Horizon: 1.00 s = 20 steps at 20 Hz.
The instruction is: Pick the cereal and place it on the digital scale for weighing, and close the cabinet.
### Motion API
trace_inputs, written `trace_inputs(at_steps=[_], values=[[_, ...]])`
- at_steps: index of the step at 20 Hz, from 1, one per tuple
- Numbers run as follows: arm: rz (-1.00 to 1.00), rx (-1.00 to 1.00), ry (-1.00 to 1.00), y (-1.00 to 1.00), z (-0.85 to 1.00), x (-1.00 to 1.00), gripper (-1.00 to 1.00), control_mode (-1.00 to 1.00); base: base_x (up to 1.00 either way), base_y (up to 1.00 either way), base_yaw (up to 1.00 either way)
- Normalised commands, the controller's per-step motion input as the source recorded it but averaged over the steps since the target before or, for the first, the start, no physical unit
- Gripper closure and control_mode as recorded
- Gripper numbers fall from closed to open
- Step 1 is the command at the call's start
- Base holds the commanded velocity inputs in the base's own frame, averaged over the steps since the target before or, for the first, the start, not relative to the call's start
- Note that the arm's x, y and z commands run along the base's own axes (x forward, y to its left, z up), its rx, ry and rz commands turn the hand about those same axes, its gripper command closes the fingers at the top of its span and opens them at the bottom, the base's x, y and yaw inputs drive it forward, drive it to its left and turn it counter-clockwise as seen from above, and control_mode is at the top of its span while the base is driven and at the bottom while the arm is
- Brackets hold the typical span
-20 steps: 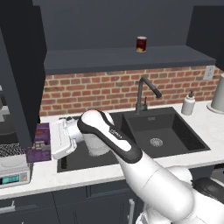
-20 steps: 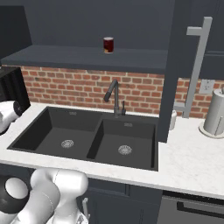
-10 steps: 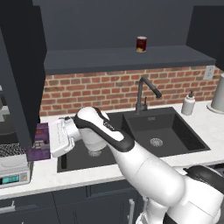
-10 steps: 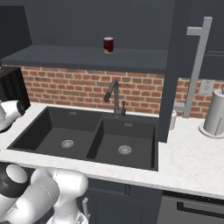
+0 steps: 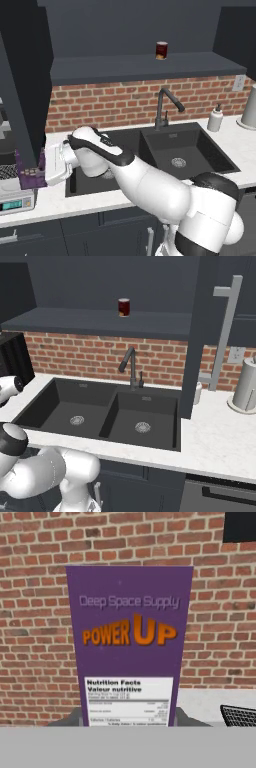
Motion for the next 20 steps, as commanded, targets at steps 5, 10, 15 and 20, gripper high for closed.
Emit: trace_inputs(at_steps=[5,10,15,20], values=[[0.00,0.00,0.00,0.17,-0.15,0.24,1.00,-1.00,0.00,0.00,0.00],[0.00,0.00,0.00,0.00,-0.09,0.11,1.00,-1.00,0.00,0.00,0.00],[0.00,-0.01,0.00,0.08,-0.09,0.09,1.00,-1.00,0.00,0.00,0.00],[0.00,0.00,-0.03,0.18,-0.16,0.09,1.00,-1.00,0.00,0.00,0.00]])
